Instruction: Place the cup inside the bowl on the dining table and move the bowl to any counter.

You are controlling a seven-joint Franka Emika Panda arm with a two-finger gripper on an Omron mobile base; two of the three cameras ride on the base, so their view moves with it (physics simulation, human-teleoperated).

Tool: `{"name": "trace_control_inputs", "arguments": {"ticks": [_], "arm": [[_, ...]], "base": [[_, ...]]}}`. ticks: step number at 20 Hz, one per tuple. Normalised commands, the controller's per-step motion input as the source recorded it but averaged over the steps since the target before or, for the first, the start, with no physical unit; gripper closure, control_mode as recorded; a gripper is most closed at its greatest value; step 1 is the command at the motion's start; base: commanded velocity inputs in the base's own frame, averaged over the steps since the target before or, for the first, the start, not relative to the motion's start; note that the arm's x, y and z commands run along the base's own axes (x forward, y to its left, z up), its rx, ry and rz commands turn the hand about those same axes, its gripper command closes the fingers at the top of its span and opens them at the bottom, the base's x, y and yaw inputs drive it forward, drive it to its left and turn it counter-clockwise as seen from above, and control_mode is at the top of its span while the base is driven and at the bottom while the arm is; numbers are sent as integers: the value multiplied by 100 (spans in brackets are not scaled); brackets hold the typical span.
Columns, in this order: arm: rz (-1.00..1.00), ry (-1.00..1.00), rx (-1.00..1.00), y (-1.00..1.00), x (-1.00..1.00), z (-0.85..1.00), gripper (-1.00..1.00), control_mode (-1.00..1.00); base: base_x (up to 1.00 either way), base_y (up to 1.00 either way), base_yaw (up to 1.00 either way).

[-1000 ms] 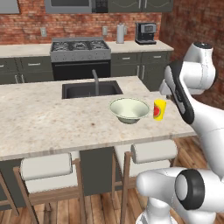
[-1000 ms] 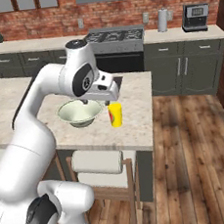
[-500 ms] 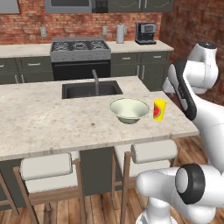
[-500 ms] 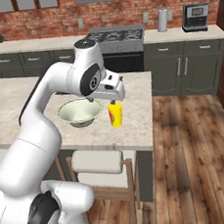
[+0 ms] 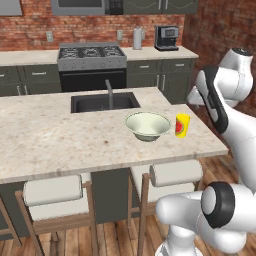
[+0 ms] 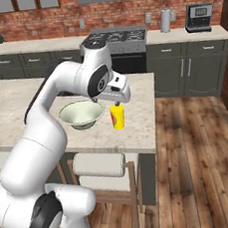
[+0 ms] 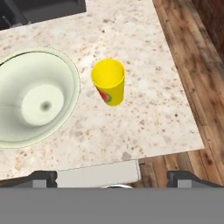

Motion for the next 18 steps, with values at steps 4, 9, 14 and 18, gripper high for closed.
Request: {"name": "trace_control_inputs", "arguments": {"ticks": [4, 9, 14, 18], "arm": [[0, 0, 1, -2, 21, -5, -100, -100], [0, 0, 0, 0, 39, -8, -100, -100], [0, 2, 0, -1, 51, -9, -100, -100], [0, 0, 0, -10, 36, -13, -100, -100]], "base": [[0, 0, 0], [0, 0, 0], [0, 0, 0], [0, 0, 0]]}}
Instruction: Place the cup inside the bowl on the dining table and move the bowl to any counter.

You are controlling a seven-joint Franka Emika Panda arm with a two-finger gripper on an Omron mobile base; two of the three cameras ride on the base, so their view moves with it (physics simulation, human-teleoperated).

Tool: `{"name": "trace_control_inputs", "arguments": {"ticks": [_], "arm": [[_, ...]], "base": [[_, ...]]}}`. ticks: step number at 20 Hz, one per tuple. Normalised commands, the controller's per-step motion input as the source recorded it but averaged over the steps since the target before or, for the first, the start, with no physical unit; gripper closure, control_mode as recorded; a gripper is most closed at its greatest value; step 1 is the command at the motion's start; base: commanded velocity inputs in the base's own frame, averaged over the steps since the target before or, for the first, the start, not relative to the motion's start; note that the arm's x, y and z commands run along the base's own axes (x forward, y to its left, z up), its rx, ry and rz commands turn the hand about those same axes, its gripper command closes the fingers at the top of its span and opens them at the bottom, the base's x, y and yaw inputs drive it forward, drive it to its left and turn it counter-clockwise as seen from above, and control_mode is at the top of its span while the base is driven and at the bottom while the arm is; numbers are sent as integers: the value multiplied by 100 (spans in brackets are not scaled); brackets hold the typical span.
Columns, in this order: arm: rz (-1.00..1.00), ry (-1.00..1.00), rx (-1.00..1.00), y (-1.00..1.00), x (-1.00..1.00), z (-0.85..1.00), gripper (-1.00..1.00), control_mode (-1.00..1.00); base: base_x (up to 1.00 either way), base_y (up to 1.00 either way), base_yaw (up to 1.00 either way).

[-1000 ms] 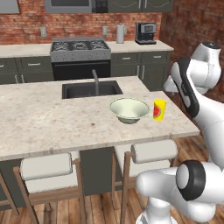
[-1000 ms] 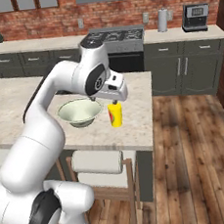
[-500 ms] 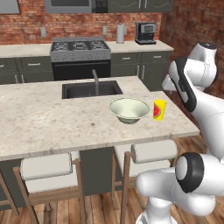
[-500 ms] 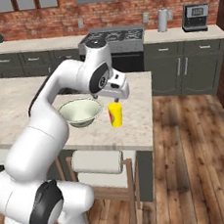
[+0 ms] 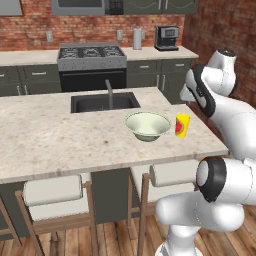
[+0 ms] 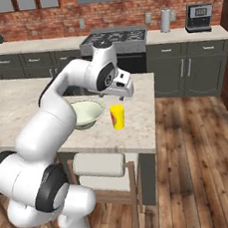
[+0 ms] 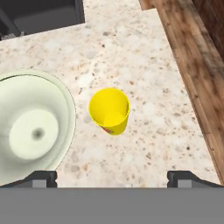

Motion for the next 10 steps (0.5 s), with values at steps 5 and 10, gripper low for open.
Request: {"name": "trace_control_inputs", "arguments": {"ticks": [5, 10], "arm": [[0, 2, 0, -18, 31, -21, -100, -100], [0, 4, 2, -19, 36, -27, -100, -100]], "base": [[0, 0, 0], [0, 0, 0]]}}
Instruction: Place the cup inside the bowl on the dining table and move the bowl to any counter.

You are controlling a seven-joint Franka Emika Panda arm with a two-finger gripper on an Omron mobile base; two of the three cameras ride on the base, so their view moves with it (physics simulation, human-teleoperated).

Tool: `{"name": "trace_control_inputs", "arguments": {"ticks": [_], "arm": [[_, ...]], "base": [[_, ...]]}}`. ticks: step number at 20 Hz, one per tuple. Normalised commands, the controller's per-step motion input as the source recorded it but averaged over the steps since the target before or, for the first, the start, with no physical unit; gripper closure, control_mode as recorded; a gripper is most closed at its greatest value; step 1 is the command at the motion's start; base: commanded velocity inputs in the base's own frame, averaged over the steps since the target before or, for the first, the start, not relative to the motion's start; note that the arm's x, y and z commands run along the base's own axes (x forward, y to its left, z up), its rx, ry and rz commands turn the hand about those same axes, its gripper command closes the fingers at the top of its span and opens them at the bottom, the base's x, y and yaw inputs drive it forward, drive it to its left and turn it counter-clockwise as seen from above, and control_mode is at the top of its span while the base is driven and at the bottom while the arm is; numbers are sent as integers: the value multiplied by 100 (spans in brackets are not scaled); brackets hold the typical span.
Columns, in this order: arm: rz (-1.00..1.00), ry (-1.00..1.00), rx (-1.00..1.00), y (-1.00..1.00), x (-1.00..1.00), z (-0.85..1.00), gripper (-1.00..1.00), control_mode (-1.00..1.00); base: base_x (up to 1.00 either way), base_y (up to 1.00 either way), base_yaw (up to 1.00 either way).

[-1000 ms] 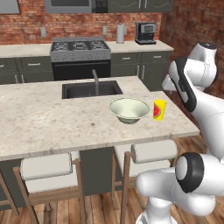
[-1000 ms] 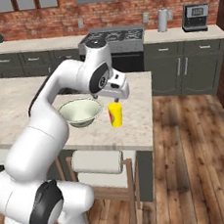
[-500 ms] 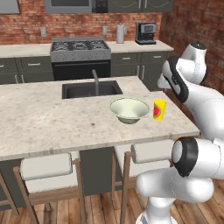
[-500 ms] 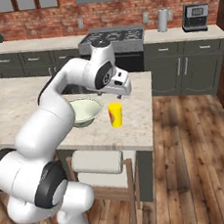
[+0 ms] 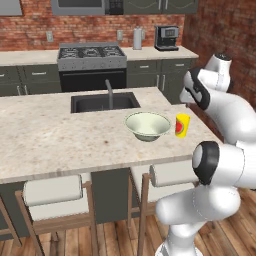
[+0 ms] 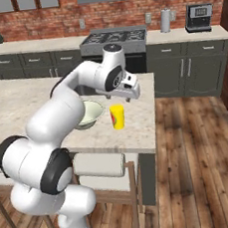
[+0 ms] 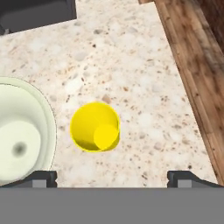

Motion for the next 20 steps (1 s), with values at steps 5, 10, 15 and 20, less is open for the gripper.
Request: {"name": "trace_control_inputs", "arguments": {"ticks": [5, 10, 15, 20], "arm": [[0, 7, 2, -10, 22, -20, -100, -100], [0, 6, 1, -8, 21, -21, -100, -100], [0, 7, 0, 0, 18, -12, -100, -100], [0, 8, 0, 0, 20, -7, -100, -100]], "base": [[0, 0, 0], [0, 0, 0], [0, 0, 0], [0, 0, 0]]}}
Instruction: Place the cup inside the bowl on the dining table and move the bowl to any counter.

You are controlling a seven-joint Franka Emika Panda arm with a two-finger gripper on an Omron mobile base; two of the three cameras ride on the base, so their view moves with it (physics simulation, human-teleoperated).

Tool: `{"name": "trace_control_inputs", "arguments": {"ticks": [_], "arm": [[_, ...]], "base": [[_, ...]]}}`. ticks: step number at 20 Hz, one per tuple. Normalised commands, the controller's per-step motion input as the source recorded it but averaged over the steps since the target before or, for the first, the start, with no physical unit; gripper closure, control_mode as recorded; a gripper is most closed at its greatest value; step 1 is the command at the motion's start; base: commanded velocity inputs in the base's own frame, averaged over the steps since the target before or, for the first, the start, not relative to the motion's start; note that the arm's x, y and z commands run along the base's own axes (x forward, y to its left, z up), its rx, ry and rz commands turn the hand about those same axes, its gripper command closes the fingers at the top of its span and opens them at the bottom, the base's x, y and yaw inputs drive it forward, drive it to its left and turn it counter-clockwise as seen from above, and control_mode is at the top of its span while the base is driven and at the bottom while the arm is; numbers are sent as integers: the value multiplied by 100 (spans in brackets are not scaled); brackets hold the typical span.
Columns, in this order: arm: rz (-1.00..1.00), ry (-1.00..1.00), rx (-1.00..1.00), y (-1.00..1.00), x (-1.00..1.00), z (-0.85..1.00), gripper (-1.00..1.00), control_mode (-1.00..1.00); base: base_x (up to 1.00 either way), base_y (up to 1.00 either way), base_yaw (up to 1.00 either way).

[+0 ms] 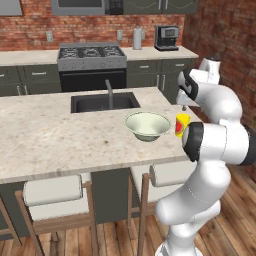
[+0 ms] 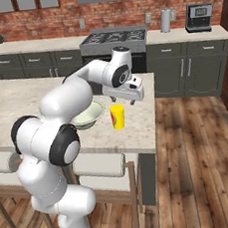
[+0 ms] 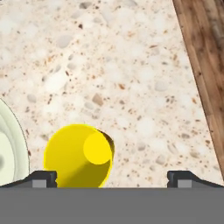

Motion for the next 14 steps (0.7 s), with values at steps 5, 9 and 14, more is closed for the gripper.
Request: {"name": "trace_control_inputs", "arguments": {"ticks": [5, 9, 14], "arm": [[0, 7, 1, 0, 7, -5, -100, -100], [0, 4, 2, 0, 0, -9, -100, -100], [0, 3, 4, 0, 0, -13, -100, -100]], "base": [[0, 0, 0], [0, 0, 0], [0, 0, 0]]}}
